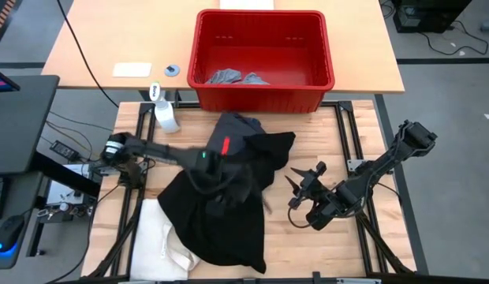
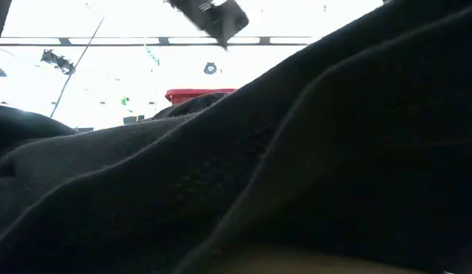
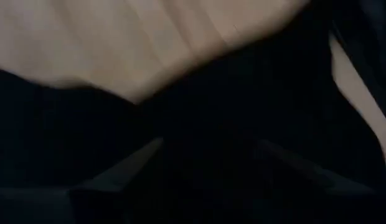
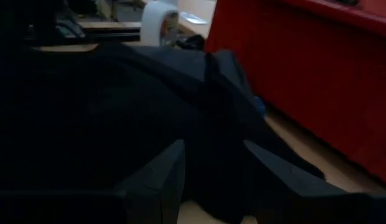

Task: Fold Laundry from Bin
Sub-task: Fold the black shirt

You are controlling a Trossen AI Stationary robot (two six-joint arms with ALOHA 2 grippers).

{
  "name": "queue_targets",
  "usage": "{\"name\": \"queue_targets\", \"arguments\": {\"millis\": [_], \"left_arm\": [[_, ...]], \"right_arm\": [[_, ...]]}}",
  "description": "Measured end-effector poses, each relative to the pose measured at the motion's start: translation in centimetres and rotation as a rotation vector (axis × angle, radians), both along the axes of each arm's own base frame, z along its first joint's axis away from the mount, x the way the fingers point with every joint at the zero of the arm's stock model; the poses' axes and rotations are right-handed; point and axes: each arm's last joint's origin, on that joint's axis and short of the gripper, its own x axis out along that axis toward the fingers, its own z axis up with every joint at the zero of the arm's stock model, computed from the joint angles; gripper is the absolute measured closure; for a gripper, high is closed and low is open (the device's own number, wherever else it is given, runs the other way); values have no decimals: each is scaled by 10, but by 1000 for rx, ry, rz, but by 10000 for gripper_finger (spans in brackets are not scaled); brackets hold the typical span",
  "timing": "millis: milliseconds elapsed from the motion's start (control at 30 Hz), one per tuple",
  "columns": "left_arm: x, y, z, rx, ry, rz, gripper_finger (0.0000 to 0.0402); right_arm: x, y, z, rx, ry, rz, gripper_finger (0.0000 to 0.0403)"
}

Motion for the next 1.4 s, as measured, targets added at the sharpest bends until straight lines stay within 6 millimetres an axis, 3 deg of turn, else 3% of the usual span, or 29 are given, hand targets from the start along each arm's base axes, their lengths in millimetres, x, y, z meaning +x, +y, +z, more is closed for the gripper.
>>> {"name": "queue_targets", "arguments": {"millis": [167,400,600,933,1167,1400], "left_arm": [[-45,-41,-52,25,186,-88,184],[-86,-97,-74,56,255,-200,206],[-107,-123,-76,117,263,-263,212],[-141,-146,-77,274,275,-104,212],[-172,-174,-74,416,123,-180,212],[-192,-181,-75,607,12,-281,212]], "right_arm": [[0,1,-1,3,7,10,241],[4,-1,3,-18,-67,-39,241],[8,-2,5,-2,-88,-42,241],[10,5,8,51,-147,-24,241],[11,15,7,69,-190,-4,241],[22,23,-2,31,-185,11,241]]}}
